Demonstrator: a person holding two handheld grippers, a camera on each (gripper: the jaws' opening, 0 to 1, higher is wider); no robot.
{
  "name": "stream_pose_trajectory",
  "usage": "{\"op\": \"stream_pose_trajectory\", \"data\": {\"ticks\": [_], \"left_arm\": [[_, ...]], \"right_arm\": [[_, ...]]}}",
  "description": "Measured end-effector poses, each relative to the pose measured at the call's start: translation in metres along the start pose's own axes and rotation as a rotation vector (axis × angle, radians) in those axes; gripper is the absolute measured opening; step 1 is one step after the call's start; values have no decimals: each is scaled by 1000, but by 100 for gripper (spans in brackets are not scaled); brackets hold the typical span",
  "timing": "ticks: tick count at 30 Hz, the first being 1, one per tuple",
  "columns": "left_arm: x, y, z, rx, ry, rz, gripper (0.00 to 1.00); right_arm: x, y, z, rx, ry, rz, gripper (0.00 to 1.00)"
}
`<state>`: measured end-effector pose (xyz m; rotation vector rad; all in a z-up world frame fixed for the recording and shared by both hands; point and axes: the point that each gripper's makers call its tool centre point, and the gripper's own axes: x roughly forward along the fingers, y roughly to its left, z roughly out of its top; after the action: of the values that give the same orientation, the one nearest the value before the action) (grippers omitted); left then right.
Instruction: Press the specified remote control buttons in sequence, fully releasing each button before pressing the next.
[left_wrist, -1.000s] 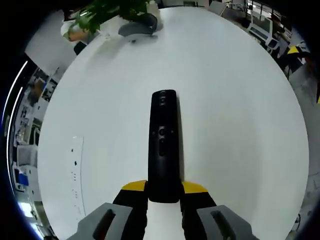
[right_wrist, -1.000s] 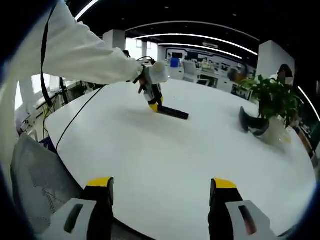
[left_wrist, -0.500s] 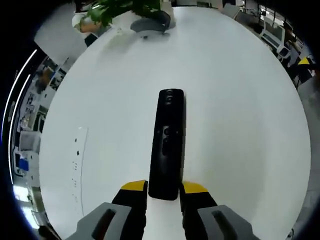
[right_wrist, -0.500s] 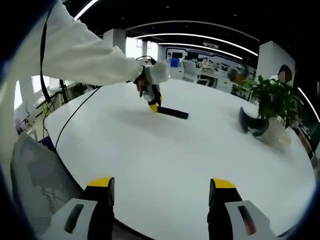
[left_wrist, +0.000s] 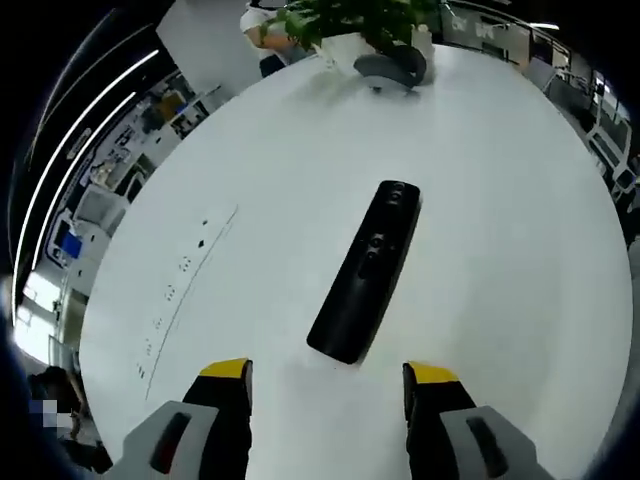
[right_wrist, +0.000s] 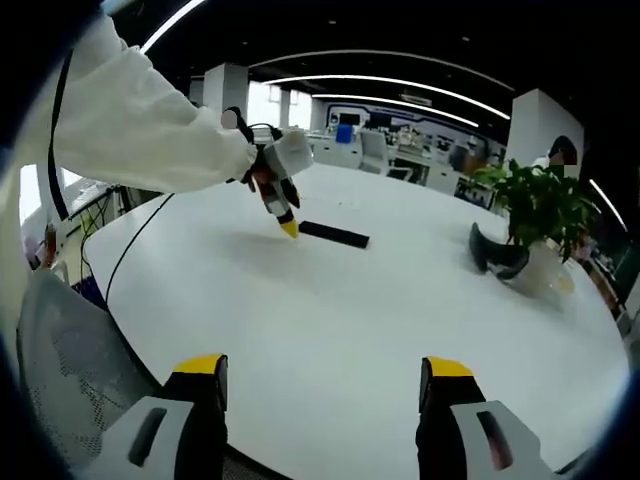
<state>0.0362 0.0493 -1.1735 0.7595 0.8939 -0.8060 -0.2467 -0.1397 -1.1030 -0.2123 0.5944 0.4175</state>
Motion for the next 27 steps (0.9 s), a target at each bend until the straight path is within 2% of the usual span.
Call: {"op": "stream_pose_trajectory", "data": {"ticks": [3, 6, 8, 10, 11, 13, 19, 27], "left_arm": [[-7, -14, -5, -36, -33, -22, 72], [-18, -28, -5, -101, -108, -14, 74], [-26, -42, -4, -183, -168, -32, 75], [-29, -50, -8, -234, -196, -50, 82], [-33, -56, -6, -261, -229, -51, 85], [-44, -64, -6, -284, -266, -51, 87], [-74, -79, -14, -293, -330, -1, 91], [-115, -109, -42, -404, -396, 53, 93]], "right_arm": [[-1, -2, 2, 4, -9, -10, 78], [-2, -4, 4, 4, -24, -20, 80], [-2, -6, 4, 4, -25, -34, 81], [-3, -9, 5, 1, -34, -48, 85], [-3, -9, 6, 4, -40, -49, 85], [-4, -9, 7, 11, -50, -51, 87], [-5, -13, 9, 13, -60, -70, 89], [-7, -17, 13, 17, -76, -89, 92]]}}
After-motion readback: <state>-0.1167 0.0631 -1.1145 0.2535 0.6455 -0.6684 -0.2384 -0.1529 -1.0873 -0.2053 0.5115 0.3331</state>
